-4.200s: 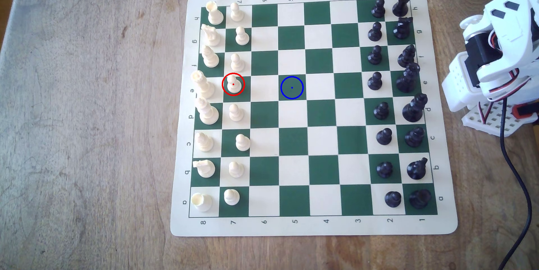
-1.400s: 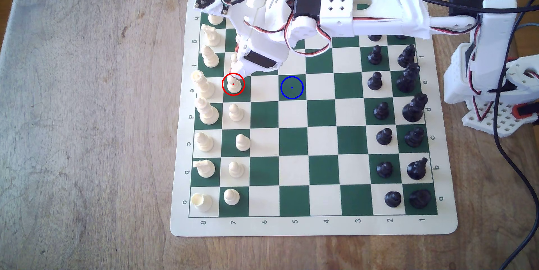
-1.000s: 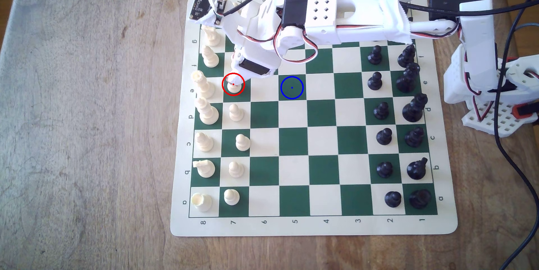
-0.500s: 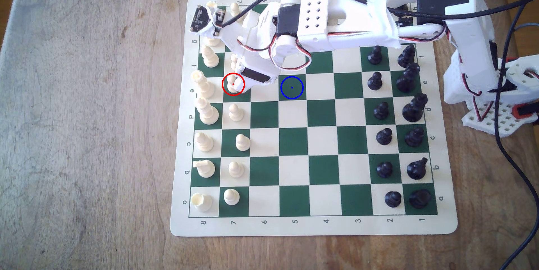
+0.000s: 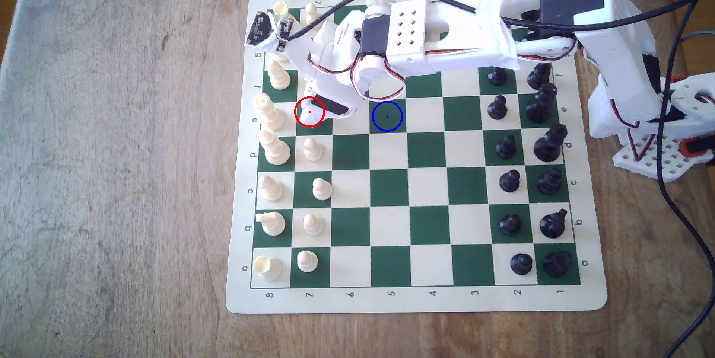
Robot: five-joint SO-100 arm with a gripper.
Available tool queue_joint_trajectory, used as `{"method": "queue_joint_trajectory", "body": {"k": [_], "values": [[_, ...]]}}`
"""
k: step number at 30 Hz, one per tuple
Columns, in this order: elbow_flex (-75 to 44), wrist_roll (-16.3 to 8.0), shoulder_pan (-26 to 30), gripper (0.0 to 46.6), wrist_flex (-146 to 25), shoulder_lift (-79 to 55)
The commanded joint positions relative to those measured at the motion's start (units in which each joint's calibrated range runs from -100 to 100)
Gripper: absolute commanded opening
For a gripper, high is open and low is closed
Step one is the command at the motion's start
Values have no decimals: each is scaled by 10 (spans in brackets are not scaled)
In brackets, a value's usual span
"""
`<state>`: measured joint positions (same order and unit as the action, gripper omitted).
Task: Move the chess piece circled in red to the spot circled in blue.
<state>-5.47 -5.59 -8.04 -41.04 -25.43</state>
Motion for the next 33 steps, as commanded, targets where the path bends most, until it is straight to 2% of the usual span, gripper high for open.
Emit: {"method": "queue_joint_trajectory", "body": {"k": [1, 33], "values": [[-54, -2, 4, 136, 11, 18], [-58, -20, 12, 105, 16, 14]]}}
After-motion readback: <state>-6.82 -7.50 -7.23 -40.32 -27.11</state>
